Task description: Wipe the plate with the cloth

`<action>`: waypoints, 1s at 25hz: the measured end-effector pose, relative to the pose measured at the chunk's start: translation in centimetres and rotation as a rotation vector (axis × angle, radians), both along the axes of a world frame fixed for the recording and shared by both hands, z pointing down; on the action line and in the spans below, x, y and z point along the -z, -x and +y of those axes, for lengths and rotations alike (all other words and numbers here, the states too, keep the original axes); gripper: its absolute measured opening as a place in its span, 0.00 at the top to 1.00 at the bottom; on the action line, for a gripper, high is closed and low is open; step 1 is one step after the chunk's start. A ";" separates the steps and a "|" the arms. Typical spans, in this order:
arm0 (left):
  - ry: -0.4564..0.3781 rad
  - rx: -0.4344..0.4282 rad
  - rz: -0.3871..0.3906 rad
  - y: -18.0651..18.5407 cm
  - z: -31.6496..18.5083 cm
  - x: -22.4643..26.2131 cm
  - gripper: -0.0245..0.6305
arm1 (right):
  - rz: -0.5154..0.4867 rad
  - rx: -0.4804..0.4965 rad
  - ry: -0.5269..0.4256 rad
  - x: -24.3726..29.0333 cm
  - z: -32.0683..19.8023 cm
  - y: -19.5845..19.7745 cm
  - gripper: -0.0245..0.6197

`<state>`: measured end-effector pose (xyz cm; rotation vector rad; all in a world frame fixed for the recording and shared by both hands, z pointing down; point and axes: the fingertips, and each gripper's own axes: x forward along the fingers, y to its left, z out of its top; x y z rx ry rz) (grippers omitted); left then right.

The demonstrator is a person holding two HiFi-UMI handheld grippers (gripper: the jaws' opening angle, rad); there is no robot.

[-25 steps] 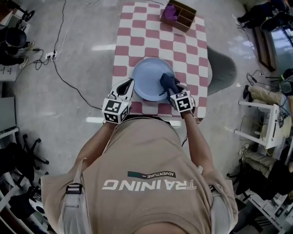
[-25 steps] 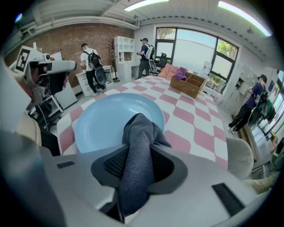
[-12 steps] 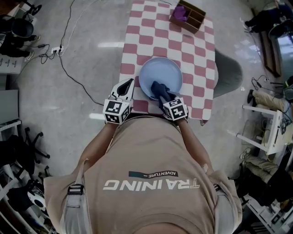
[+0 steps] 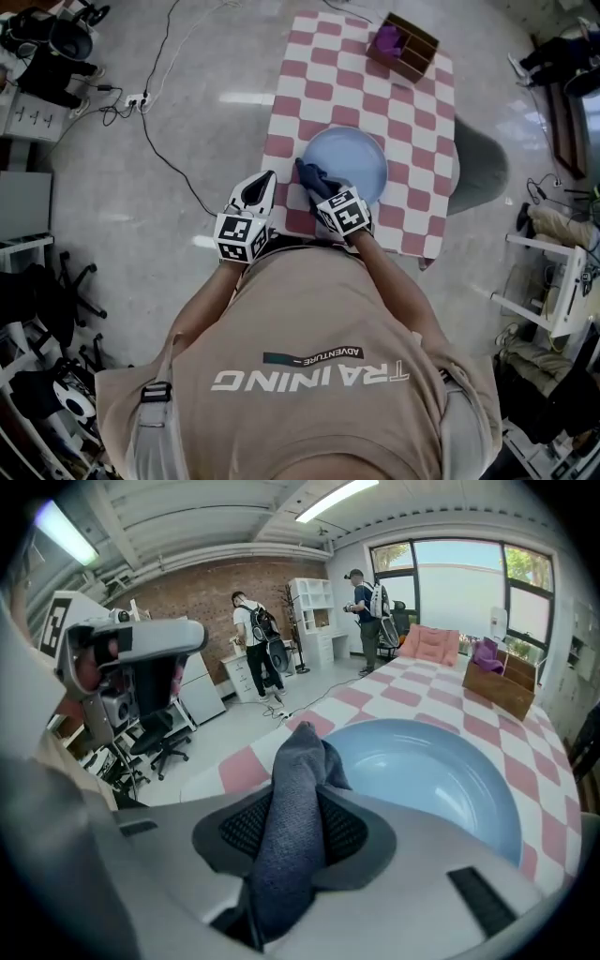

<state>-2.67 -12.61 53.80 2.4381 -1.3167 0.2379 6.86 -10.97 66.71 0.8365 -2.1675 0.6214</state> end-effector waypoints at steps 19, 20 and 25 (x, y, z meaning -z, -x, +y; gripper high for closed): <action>-0.038 -0.249 0.001 -9.2 -0.3 1.3 0.94 | -0.032 -0.378 -0.264 8.1 0.8 -17.1 0.75; -0.043 -0.264 -0.001 -9.8 -0.4 1.5 0.94 | -0.027 -0.413 -0.265 8.0 1.2 -18.6 0.75; -0.070 -0.314 -0.030 -11.6 -0.2 1.9 0.94 | 0.025 -0.576 -0.221 5.6 4.2 -25.3 0.75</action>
